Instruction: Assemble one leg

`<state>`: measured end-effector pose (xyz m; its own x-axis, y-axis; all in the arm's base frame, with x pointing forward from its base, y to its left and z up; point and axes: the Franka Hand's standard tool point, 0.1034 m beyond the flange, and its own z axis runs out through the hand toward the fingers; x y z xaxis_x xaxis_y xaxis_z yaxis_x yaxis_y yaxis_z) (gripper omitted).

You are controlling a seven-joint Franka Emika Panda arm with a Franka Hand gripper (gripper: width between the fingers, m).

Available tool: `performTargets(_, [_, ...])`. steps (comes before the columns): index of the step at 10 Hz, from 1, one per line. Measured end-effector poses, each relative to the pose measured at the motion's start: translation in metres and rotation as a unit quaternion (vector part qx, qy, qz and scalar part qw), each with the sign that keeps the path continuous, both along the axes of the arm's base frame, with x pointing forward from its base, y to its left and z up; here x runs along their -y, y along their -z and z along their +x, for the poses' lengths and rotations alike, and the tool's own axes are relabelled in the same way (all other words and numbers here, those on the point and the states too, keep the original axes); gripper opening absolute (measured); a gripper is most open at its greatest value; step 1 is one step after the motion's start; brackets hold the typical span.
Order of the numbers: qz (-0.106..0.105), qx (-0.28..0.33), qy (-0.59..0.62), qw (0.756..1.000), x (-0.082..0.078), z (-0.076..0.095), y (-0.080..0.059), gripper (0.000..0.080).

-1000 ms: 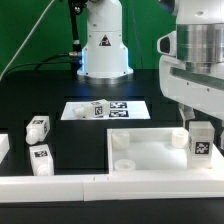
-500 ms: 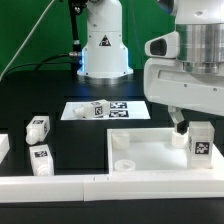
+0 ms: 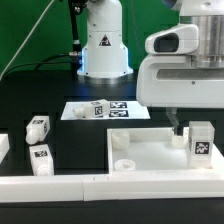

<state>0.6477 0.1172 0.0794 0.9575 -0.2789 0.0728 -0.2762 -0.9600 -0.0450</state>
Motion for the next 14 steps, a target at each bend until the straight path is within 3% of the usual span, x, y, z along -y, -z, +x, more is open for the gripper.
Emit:
performTargets(2, [0.003, -0.001, 0.051, 0.999, 0.003, 0.001, 0.000, 0.0322])
performTargets(5, [0.006, -0.002, 0.144, 0.990, 0.010, 0.001, 0.000, 0.0299])
performTargets(9, [-0.005, -0.001, 0.275, 0.961, 0.036, -0.003, 0.000, 0.0301])
performTargets(13, [-0.008, -0.001, 0.319, 0.948, 0.044, -0.004, -0.001, 0.0308])
performTargets(14, [-0.007, -0.001, 0.320, 0.948, 0.044, -0.004, 0.000, 0.0424])
